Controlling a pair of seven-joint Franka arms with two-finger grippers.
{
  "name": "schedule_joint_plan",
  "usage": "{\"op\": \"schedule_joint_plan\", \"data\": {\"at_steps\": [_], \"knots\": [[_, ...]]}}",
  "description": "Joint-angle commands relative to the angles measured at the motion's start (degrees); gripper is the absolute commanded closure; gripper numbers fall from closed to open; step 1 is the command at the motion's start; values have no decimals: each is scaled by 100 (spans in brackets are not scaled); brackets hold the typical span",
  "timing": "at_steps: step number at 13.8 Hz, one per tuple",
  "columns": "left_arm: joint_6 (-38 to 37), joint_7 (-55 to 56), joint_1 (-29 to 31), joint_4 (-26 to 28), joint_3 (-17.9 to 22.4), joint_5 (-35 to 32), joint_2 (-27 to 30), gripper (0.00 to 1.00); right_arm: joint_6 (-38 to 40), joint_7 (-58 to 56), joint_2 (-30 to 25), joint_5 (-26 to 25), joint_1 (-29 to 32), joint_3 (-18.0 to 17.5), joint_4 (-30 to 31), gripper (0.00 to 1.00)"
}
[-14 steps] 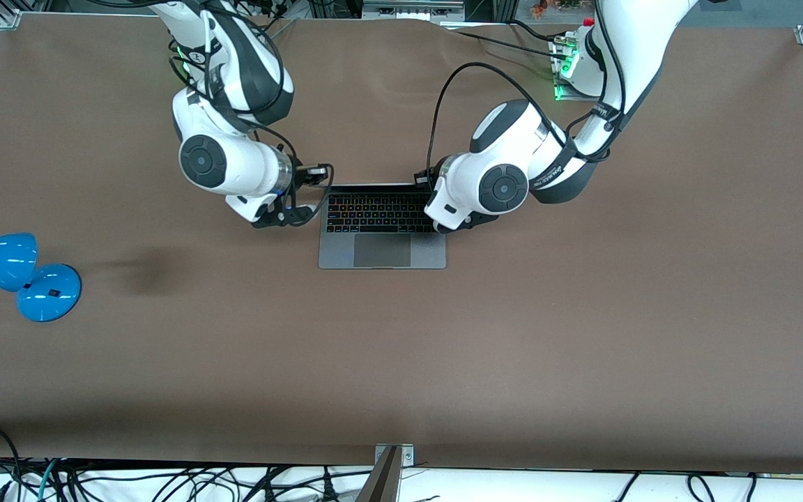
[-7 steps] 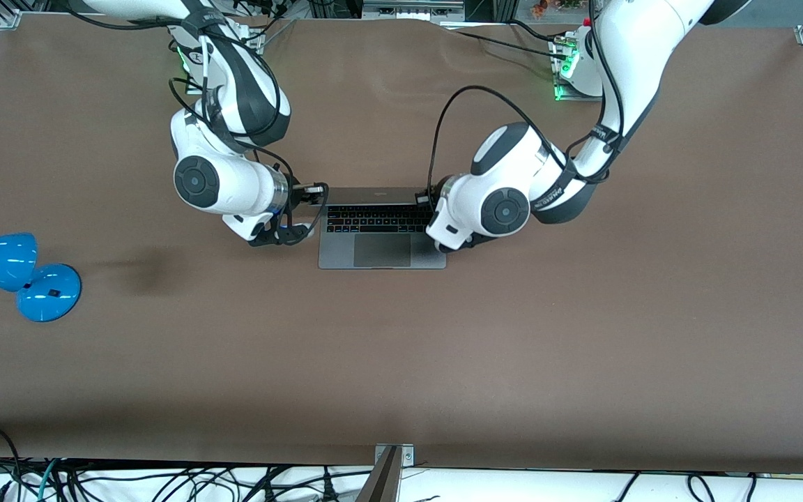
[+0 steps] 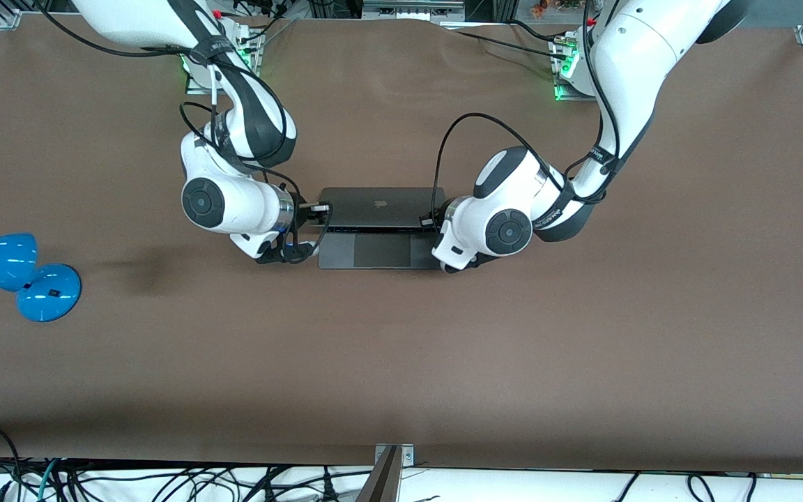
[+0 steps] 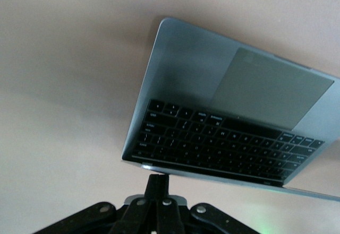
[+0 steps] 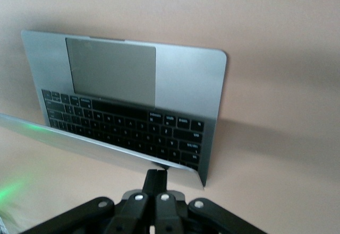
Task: Close laptop with both arms from behind
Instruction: 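Push the screen forward with both grippers, folding it down over the keyboard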
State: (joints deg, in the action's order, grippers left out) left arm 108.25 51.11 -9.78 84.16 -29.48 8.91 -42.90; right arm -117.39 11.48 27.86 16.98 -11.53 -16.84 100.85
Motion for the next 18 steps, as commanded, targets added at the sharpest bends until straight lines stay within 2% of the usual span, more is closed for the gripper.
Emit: {"op": "schedule_joint_plan", "data": {"at_steps": [1,8,14,18], "knots": [[73,-66,-67,-329,22,-188,-271,100,-91,-215,378,-64,-43,93,-372,97],[222,-75,-76,-417,66,-276,-447,100,-109,-427,966,-72,-34,155,-864,97],[530,-67,-128,-540,83,-618,-790,100,-188,-550,1380,-98,-43,243,-1181,97],[793,-67,-357,-620,381,-663,-957,100,-530,-585,1547,-222,-43,243,-1190,97]]}}
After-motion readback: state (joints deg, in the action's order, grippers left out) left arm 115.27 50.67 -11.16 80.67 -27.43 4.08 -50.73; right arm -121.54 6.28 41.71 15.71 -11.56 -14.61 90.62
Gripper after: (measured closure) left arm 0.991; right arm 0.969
